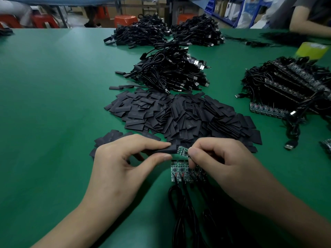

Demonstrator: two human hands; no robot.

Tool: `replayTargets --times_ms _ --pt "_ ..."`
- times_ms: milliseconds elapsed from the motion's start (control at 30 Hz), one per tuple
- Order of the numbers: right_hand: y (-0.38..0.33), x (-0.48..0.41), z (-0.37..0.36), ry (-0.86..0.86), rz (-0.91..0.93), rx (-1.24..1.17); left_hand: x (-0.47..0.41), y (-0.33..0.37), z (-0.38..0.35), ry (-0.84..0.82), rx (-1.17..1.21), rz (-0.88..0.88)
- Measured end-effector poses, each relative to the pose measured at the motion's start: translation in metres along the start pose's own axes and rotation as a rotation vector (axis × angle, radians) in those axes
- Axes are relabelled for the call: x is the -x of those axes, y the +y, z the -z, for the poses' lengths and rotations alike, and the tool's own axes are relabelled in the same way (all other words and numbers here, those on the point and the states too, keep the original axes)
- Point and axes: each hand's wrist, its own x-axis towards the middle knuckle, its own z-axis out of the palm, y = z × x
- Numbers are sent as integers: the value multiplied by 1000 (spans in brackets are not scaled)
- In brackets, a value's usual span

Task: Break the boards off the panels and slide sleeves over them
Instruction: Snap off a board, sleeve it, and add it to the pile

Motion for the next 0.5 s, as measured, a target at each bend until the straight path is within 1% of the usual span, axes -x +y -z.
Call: replayTargets --times_ms 100,233,300,333,400,500 --pt "1 1 -2 18 34 63 0 -1 1 -21 -32 -27" --pt "4 2 -3 36 49 284 -1 -2 4 -102 -121 -95" --pt "4 2 -3 20 47 339 -2 -2 6 -158 -157 -130" --pt "4 1 -2 6 36 322 -2 -3 7 -188 -168 -150" --pt "4 -1 0 -34 -12 212 -3 -4 9 -227 -184 -183" --pt "3 -2 4 -95 -102 77 -3 -3 9 -231 -212 -208"
